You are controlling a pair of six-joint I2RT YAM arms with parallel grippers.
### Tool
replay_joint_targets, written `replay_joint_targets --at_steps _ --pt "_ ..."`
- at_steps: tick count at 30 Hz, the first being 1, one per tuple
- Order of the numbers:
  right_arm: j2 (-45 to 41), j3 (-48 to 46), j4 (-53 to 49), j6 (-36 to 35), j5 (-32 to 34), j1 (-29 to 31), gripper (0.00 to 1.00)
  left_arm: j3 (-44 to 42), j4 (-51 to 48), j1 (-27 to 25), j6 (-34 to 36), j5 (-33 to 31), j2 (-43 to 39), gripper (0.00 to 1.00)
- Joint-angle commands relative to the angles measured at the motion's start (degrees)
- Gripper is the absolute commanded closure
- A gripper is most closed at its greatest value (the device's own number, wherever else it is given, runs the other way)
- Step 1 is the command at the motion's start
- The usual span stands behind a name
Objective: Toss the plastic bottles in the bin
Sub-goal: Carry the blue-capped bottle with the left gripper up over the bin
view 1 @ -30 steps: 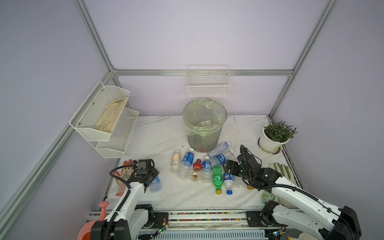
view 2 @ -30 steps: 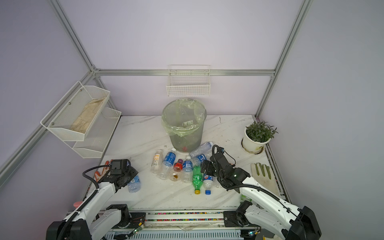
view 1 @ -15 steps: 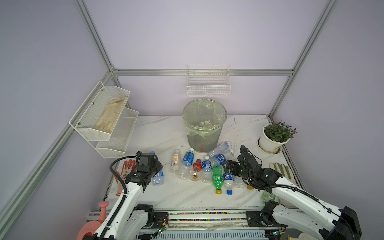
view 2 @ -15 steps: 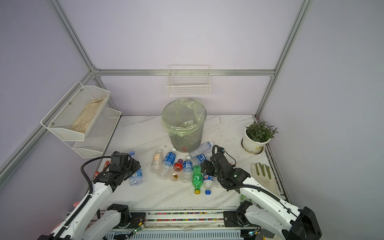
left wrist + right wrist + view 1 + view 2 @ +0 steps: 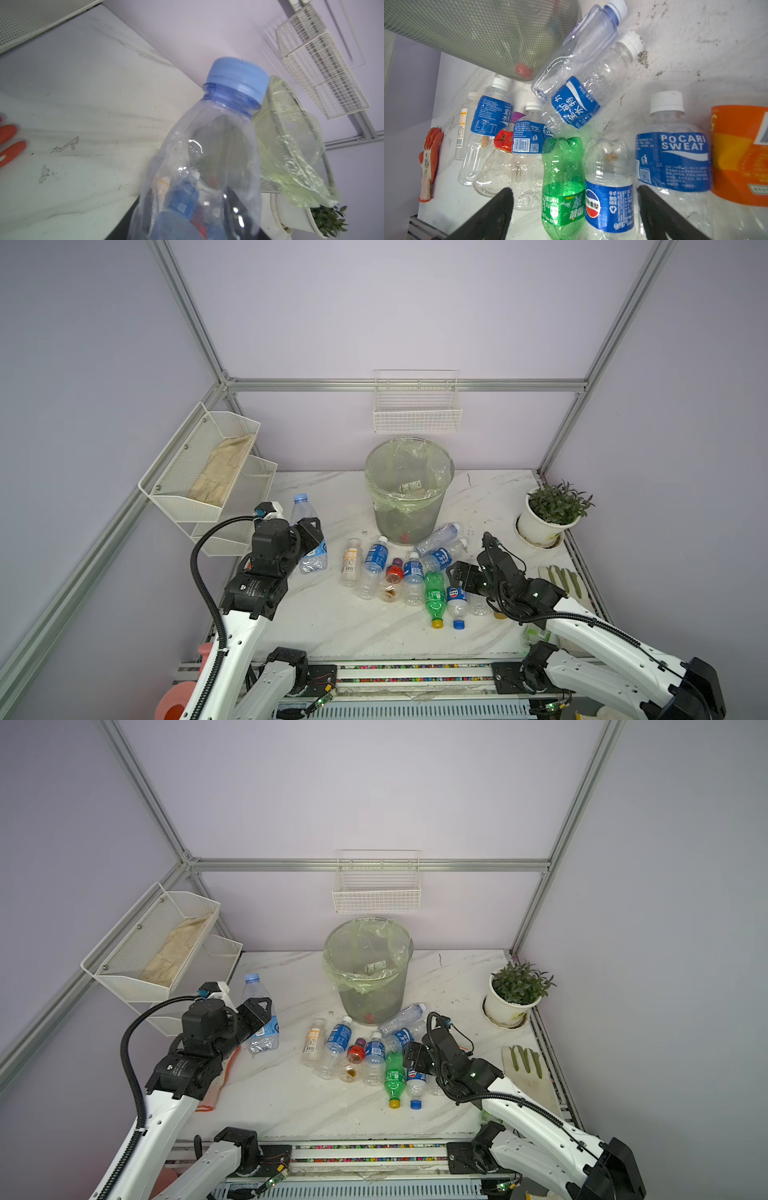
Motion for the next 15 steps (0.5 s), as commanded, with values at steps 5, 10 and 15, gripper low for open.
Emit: replay_joint_targets --at_steps 5,10,15 --pt "-1.0 -0.5 -0.4 1.4 0.8 0.2 0.04 13.4 10.9 -1.8 2.1 6.6 2.4 0.67" --pt "-1.8 -0.3 -1.2 1.6 1.2 0.2 0.04 17.0 20.1 -4.1 2.1 9.9 6.3 0.66" --pt "-2.8 -0.4 -2.0 1.8 1.4 0.2 0.04 22.2 24.9 -7.4 3.5 12.7 11.5 0.66"
